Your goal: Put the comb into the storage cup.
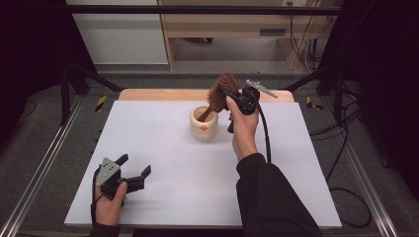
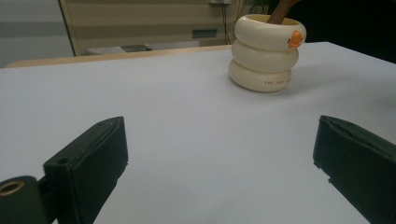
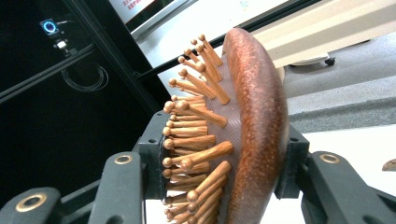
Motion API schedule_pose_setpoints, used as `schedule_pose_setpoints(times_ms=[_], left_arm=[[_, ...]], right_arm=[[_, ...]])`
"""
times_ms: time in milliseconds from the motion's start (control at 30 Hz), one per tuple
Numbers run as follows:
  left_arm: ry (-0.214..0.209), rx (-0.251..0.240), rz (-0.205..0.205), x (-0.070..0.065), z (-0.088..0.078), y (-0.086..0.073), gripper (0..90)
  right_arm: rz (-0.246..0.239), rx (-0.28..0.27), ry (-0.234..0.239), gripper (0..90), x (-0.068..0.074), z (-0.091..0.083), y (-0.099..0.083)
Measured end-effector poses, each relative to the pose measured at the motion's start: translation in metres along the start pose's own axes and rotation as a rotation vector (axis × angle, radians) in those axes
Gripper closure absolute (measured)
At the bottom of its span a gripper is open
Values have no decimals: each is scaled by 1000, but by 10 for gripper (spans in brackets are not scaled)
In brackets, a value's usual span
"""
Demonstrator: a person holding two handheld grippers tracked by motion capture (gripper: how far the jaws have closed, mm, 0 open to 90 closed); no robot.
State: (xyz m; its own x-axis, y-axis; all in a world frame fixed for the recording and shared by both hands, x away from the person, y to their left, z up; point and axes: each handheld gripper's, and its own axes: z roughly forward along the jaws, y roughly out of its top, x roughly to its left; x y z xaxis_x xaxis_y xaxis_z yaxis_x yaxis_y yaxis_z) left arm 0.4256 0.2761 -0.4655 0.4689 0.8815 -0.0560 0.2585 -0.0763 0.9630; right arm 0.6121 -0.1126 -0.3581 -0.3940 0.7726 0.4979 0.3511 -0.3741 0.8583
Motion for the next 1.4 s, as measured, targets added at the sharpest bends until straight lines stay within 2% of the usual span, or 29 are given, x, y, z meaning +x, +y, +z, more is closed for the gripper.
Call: schedule_pose_setpoints(times_ms=[1400], left_arm=[[-3, 0, -1, 0, 0, 0, 31]], right_arm=[[8, 34, -1, 497, -2, 9, -13]])
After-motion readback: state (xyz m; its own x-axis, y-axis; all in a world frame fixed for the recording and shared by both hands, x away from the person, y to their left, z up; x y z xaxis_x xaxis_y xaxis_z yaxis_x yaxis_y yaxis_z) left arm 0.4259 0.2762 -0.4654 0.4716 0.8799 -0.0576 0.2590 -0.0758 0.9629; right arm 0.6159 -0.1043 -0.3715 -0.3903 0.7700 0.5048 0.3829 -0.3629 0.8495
